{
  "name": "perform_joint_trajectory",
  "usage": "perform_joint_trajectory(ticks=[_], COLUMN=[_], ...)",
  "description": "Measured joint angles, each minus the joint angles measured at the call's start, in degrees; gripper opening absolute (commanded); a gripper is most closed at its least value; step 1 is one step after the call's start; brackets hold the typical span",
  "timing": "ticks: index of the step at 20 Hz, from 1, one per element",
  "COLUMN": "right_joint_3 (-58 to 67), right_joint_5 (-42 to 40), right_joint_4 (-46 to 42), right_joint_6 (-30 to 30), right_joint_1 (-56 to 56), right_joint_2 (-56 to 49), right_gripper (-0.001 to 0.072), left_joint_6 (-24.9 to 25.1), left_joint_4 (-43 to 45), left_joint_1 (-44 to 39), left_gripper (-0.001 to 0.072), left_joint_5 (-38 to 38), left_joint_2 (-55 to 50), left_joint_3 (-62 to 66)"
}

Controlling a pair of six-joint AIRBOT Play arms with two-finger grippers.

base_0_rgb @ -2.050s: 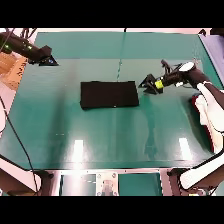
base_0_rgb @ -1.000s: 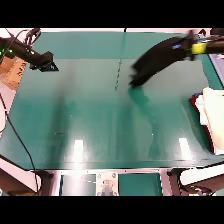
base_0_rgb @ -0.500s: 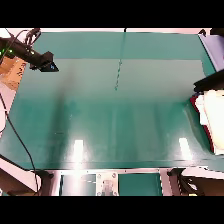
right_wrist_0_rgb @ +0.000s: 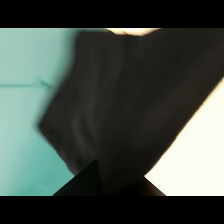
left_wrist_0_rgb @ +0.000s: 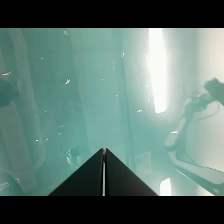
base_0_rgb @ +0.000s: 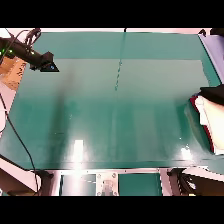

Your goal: Fold the shirts.

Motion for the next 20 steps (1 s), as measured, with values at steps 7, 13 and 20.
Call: perform_joint_trajectory(ticks=[7, 13, 20], right_joint_3=[-15.87, -18.53, -15.89], right_joint_5=[4.48, 6.71, -2.47], right_joint_4=[-16.72, -18.73, -5.7], right_joint_6=[5.84, 6.95, 3.65], right_joint_1=[-0.35, 0.11, 12.37], right_joint_2=[1.86, 1.99, 1.99], right_gripper=[0.0612, 0.0272, 0.0012], left_joint_6=[0.0, 0.02, 0.11], left_joint_4=[0.0, -0.72, -3.56], left_joint_1=[0.0, 0.0, -0.44], left_gripper=[0.0021, 0.0019, 0.0019], left_joint_5=[-0.48, -0.2, 1.07], left_joint_2=[0.0, 0.09, 5.16], left_joint_3=[0.0, 0.0, -1.11])
